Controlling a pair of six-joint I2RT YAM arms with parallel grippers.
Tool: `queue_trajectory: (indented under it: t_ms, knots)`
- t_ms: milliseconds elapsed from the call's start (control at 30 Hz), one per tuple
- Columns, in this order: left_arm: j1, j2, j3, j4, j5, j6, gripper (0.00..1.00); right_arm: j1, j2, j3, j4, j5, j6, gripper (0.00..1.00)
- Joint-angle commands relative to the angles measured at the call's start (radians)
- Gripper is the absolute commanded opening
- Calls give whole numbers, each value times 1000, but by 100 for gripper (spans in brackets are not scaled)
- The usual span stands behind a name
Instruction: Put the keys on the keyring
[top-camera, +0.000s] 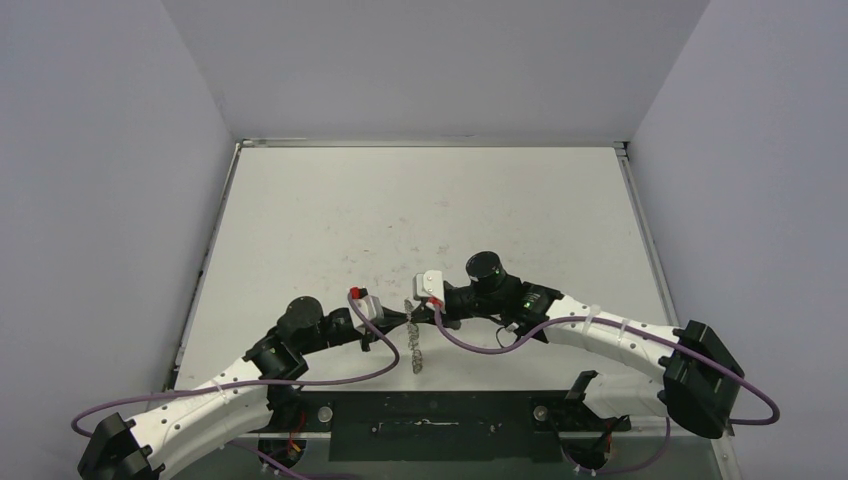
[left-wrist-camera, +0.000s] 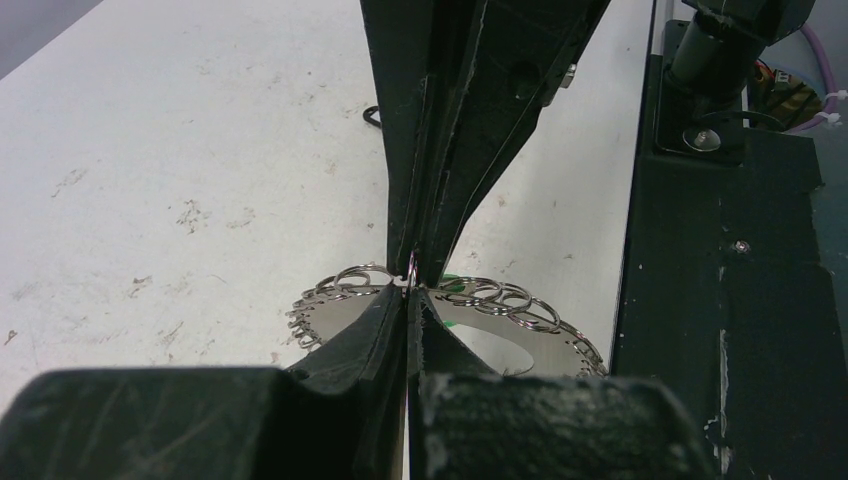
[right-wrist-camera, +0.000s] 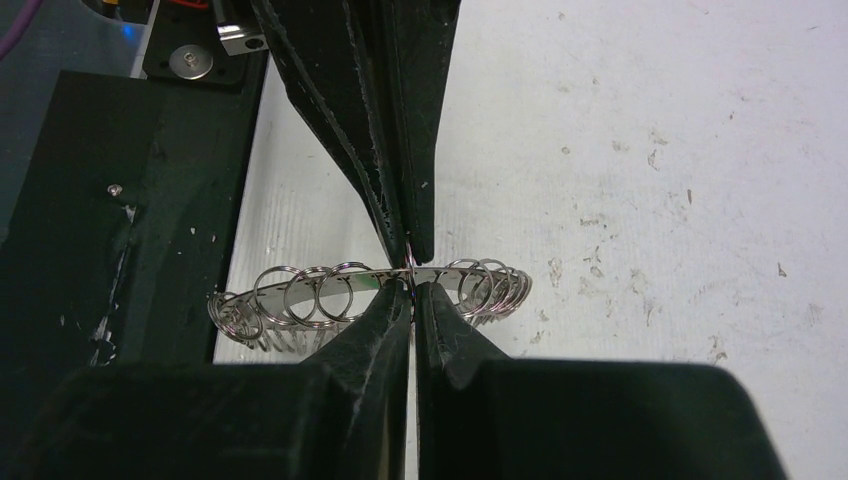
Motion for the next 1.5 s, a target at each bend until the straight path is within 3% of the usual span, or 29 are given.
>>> queue_trajectory:
  t_ms: [0, 67, 167, 267, 533, 967, 1067, 1267, 1467]
  knots:
    - [-5, -12, 7, 79, 10, 3, 0, -1, -33, 63, 10, -12, 32, 0]
    - [-5, -15, 12, 68, 7, 11, 1, -1, -28, 93, -53, 7, 36, 0]
    - [-6, -24, 21, 47, -8, 23, 14, 0, -3, 158, -188, 32, 34, 0]
    - [-4, -41, 28, 22, -26, 40, 20, 1, 31, 227, -319, 66, 31, 0]
    - [-5, -69, 40, -15, -56, 54, 21, 9, 131, 422, -612, 153, 46, 0]
    - [-5, 1, 28, 136, 2, 25, 29, 23, 253, 592, -791, 139, 97, 0]
    - [-4, 32, 30, 161, 8, 21, 29, 28, 262, 600, -790, 125, 102, 0]
    - [-5, 86, 42, 183, 38, 26, 15, 35, 267, 600, -783, 125, 102, 0]
    - [-5, 128, 50, 199, 61, 26, 12, 38, 263, 600, -782, 125, 102, 0]
